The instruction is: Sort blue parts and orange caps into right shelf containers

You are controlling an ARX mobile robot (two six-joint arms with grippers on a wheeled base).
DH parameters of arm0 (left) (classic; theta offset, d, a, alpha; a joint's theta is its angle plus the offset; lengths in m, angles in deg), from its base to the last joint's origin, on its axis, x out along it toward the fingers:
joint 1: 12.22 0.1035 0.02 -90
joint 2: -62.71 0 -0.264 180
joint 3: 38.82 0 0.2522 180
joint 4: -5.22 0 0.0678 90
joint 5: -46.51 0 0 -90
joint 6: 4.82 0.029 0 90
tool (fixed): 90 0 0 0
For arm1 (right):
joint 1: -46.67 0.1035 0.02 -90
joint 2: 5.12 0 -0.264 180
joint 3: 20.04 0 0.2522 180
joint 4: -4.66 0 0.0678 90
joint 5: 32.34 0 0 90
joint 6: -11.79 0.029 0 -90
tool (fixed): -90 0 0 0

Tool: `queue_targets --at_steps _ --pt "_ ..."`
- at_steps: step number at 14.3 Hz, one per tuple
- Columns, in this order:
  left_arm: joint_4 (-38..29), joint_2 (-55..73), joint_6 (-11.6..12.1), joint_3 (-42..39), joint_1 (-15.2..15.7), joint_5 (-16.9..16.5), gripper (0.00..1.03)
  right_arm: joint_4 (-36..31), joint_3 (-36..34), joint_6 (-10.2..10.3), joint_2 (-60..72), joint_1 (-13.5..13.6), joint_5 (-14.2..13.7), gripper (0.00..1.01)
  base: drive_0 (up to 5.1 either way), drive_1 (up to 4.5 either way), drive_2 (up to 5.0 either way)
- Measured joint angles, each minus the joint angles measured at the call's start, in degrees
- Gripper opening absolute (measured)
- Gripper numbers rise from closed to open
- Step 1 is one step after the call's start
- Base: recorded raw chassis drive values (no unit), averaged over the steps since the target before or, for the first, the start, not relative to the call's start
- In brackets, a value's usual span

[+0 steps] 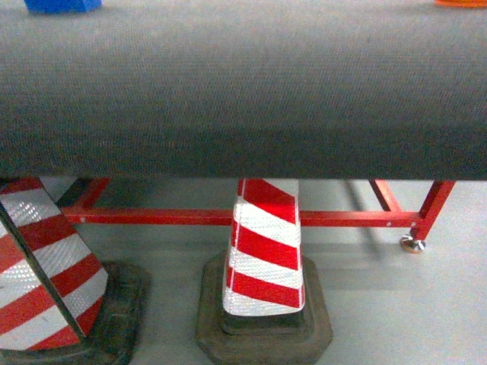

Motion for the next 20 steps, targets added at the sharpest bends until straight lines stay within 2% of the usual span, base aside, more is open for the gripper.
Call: queue_targets --at_steps 20 --pt "0.0 0.0 0.0 0.0 0.0 0.0 0.98 0.0 0.0 0.1 0.0 0.0 0.0 0.98 0.0 0.00 0.0"
